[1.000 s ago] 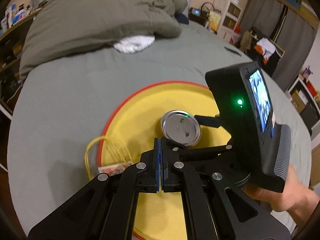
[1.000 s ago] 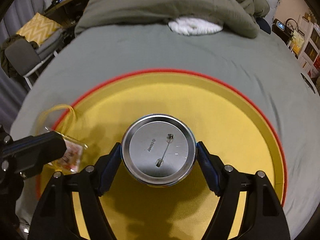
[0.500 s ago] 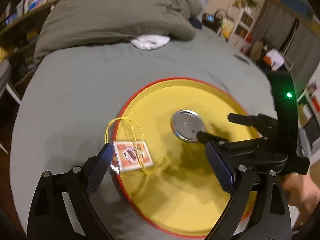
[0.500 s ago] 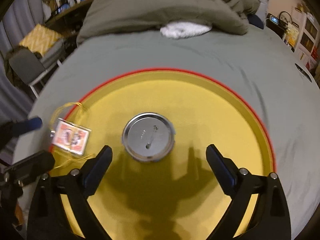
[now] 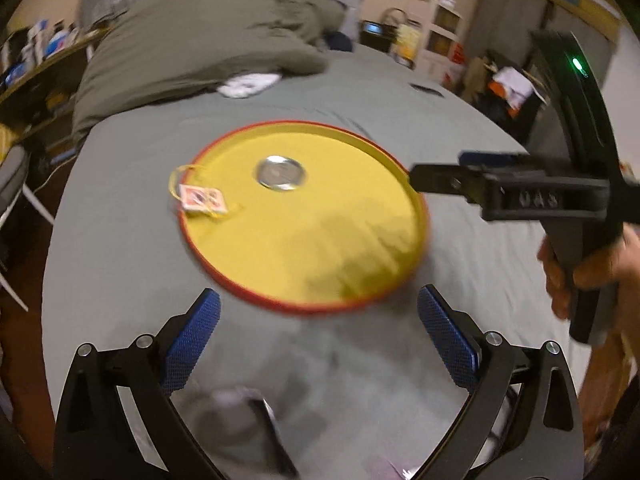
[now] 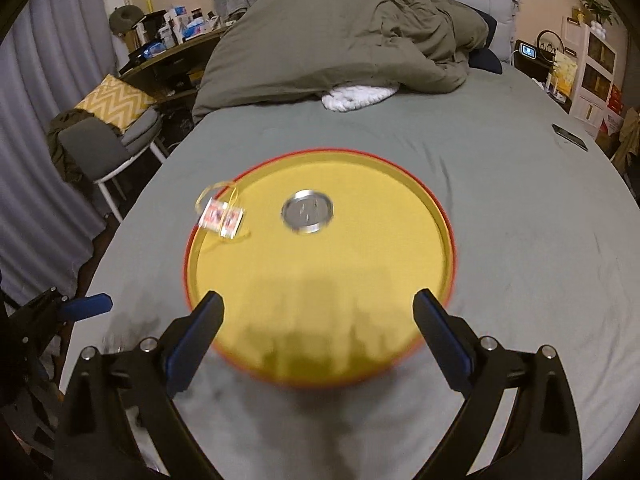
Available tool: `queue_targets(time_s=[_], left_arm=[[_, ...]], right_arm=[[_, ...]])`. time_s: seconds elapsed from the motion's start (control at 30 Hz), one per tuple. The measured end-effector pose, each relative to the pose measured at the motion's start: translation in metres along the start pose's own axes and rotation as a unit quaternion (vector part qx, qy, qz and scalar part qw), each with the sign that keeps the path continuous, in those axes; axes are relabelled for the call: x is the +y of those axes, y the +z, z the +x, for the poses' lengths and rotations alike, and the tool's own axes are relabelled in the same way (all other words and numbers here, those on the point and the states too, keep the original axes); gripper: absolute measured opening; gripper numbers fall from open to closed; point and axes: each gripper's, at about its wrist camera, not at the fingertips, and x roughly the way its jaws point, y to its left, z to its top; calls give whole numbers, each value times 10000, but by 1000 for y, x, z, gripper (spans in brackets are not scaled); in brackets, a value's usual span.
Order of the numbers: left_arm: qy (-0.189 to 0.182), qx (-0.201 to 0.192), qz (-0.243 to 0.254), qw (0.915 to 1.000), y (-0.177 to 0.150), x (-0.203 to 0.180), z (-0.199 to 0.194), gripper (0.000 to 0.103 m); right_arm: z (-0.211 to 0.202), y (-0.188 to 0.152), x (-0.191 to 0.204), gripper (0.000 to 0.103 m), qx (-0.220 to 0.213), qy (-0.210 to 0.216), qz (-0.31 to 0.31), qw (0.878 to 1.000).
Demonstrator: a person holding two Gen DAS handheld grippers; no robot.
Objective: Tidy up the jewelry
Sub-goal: 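Move both open tools back toward the remaining items on the bed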
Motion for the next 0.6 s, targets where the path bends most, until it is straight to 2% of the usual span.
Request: queue_targets(time_s=[0.17, 0.33, 0.47, 0.6], left_arm=[[5, 256, 141, 9996, -37, -40, -19, 97], [-16, 552, 51, 9985, -64, -67, -27, 97], [5, 553, 61, 9984, -83, -87, -42, 97], [267, 495, 317, 9979, -106, -108, -55, 97]], right_arm=[[-36, -42, -5, 92, 91, 57, 78, 9999], [-59, -79, 1, 91, 177, 125, 112, 9997], [-77, -102, 11, 91, 187, 157, 173, 9996], [-98, -119, 21, 91, 174, 174, 202, 9995]])
